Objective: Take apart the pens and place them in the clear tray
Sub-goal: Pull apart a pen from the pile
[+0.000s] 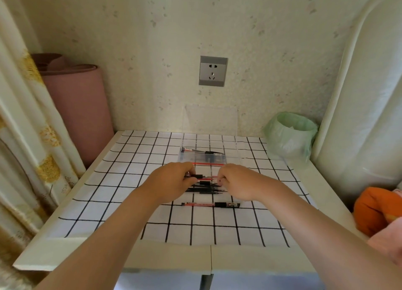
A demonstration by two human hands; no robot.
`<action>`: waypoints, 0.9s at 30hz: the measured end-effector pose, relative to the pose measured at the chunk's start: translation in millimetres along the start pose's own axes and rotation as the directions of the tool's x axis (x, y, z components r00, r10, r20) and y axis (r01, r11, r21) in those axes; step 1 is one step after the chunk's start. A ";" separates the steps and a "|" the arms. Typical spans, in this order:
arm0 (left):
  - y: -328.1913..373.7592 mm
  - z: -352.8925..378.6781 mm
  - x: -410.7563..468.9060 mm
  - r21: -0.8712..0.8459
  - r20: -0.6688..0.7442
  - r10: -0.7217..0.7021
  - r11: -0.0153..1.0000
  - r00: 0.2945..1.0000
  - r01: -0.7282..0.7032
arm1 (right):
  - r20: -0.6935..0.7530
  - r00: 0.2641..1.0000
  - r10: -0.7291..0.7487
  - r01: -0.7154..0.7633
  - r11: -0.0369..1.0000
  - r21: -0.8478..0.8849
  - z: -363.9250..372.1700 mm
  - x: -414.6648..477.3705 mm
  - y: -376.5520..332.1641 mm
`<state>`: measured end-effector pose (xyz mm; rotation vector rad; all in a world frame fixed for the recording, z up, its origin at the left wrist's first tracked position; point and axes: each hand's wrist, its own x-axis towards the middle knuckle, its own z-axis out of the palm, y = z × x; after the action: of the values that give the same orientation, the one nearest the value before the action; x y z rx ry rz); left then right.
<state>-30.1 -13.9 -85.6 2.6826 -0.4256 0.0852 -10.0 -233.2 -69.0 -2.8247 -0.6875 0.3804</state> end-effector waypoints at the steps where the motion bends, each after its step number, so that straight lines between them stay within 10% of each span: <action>1: 0.4 0.0 -0.6 0.003 0.003 -0.002 1.000 1.000 0.002 | 0.010 1.000 0.016 -0.016 1.000 -0.005 -1.0 -0.8 5.3; 27: 14.3 12.8 3.8 0.047 0.030 0.053 0.997 0.998 -0.055 | -0.086 0.994 -0.065 0.067 0.998 0.021 1.8 -1.4 6.5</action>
<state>-30.9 -32.7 -91.1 2.7225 -0.5110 0.0739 -9.0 -239.2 -72.1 -2.7700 -0.7507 0.2528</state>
